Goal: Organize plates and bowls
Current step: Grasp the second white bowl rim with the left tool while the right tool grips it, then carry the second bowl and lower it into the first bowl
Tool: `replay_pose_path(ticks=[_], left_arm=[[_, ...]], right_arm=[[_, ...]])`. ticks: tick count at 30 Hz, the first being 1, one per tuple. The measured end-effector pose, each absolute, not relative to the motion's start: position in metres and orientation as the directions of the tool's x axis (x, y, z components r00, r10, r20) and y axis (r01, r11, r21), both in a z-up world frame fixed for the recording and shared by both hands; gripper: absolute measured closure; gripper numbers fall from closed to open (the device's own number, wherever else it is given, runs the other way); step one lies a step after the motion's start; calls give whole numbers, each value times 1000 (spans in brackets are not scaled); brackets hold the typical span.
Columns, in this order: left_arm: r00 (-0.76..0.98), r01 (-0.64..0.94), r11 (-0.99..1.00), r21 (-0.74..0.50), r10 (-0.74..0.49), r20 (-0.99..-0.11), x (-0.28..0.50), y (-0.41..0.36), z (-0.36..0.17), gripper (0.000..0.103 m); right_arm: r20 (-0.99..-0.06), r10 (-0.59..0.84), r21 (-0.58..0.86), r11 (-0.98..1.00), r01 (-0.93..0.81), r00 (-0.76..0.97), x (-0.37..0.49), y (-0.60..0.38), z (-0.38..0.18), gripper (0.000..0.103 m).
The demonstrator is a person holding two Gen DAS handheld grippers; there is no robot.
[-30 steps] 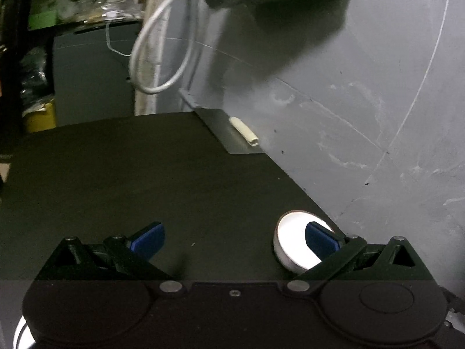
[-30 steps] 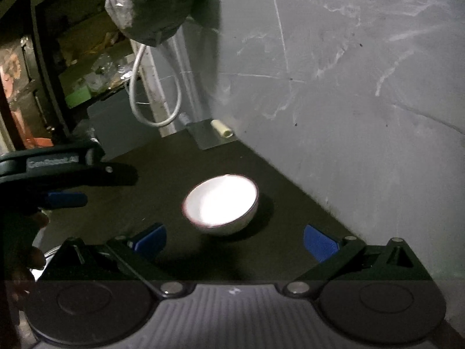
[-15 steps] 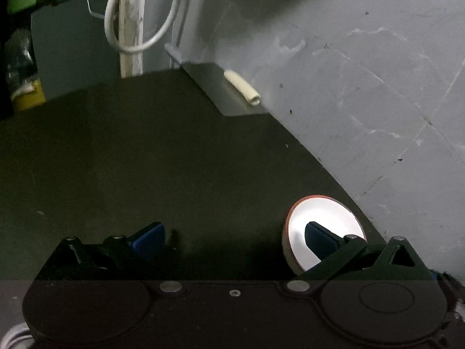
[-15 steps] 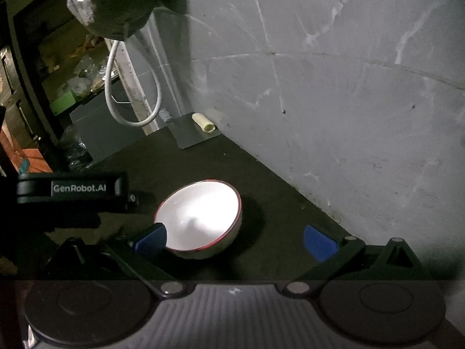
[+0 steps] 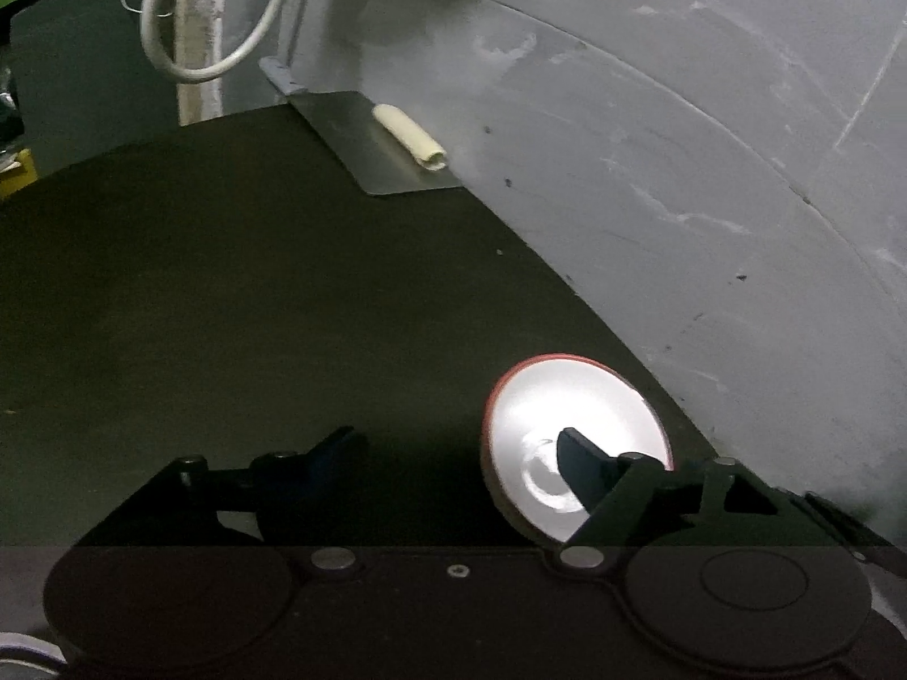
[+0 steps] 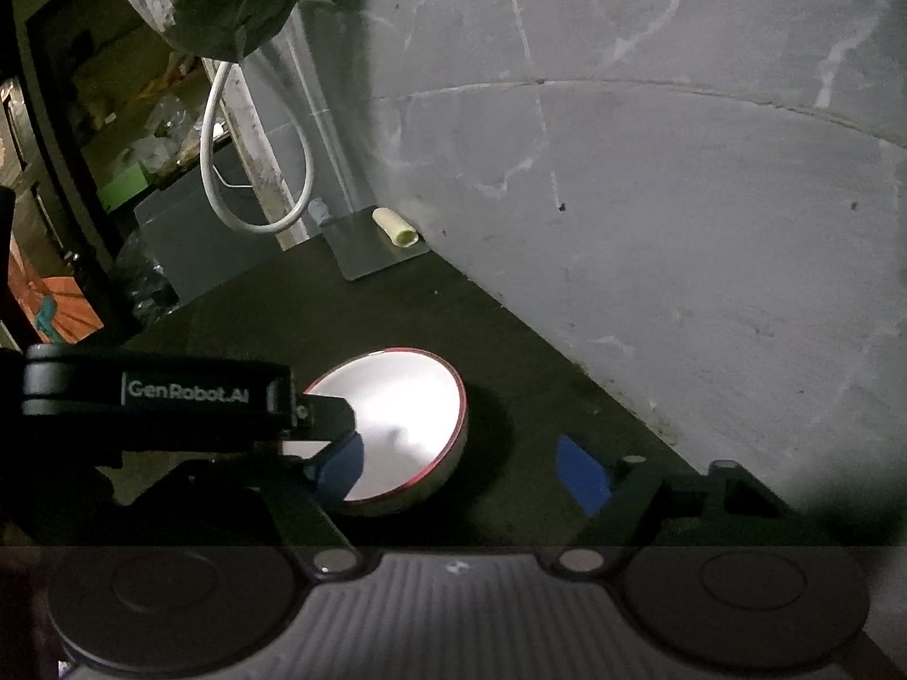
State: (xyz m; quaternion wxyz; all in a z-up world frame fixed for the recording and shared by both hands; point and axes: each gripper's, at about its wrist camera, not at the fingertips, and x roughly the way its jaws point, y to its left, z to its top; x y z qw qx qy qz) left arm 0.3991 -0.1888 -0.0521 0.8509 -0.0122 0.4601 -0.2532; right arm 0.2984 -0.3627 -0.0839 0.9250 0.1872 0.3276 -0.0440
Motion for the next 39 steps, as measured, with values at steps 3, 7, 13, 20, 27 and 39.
replay_pose_path(ticks=[3,7,13,20,27,39], left_arm=[[438,431,864,-261,-453,-776,398,-191,-53,39],[420,437,856,-277,-466,-779,398,-193,-55,52],[379,451,835,-315,-499,-779,396,-195,-58,73],[370,440,834,-334,-507,-778,395,-194,-59,83],[384,434,831,-348,-520,-763,382,-187,-49,85],[471,427,829,-361,-545,-693,334,-144,5,85]], right_arm=[[-627,50,322,925,200,778,300,-363,-85,32],[-631,62,333,922,198,773,301,-364,-87,41],[-631,90,349,920,179,771,303,-362,-87,53],[-638,116,376,910,177,761,304,-363,-87,68],[-623,125,418,888,193,772,291,-367,-79,75],[-542,172,433,896,97,822,246,-340,-25,75]])
